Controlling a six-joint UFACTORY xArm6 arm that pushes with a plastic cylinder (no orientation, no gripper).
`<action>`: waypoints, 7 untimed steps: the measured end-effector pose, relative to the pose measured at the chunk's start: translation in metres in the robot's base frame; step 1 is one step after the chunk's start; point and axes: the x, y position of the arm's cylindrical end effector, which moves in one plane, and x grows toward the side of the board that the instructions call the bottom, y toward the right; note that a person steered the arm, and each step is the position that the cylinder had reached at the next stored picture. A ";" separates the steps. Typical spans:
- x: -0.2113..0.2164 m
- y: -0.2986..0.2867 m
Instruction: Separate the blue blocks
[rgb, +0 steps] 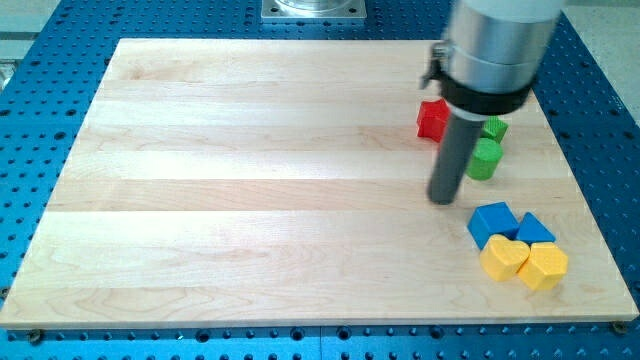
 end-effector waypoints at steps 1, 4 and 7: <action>0.000 0.056; 0.064 0.105; 0.060 0.015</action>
